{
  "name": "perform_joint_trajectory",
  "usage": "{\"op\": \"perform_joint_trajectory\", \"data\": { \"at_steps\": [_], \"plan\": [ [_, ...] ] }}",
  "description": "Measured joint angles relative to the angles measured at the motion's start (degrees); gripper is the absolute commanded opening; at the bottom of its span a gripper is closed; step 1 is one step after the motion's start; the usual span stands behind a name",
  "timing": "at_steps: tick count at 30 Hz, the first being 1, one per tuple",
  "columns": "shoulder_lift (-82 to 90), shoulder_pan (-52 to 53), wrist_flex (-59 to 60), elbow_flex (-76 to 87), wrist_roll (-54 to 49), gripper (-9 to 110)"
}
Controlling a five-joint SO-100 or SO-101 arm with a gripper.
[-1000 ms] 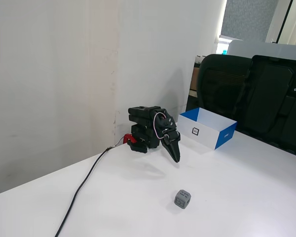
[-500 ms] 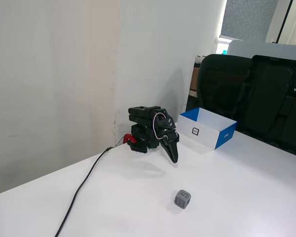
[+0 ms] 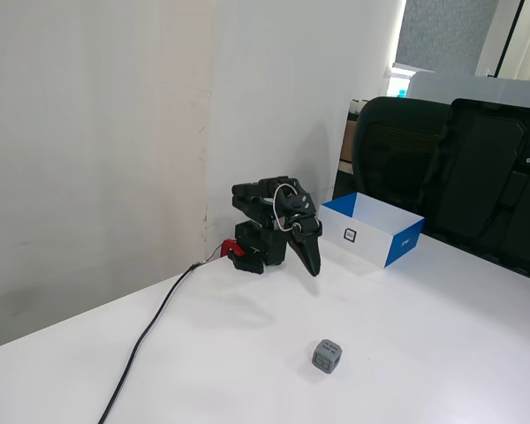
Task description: Grasp the gray block and put it in the box.
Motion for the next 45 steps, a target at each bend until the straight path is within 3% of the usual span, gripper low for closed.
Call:
{"op": "perform_joint_trajectory", "data": {
  "at_steps": [17, 24, 36, 45],
  "plan": [
    [-55.28, -10.9, 5.36, -35.33, -3.25, 0],
    [-57.92, -11.95, 5.45, -37.09, -16.87, 0],
    [-67.06, -12.04, 10.11, -44.74, -20.57, 0],
    [-73.39, -12.04, 10.2, -48.08, -23.82, 16]
  ]
}}
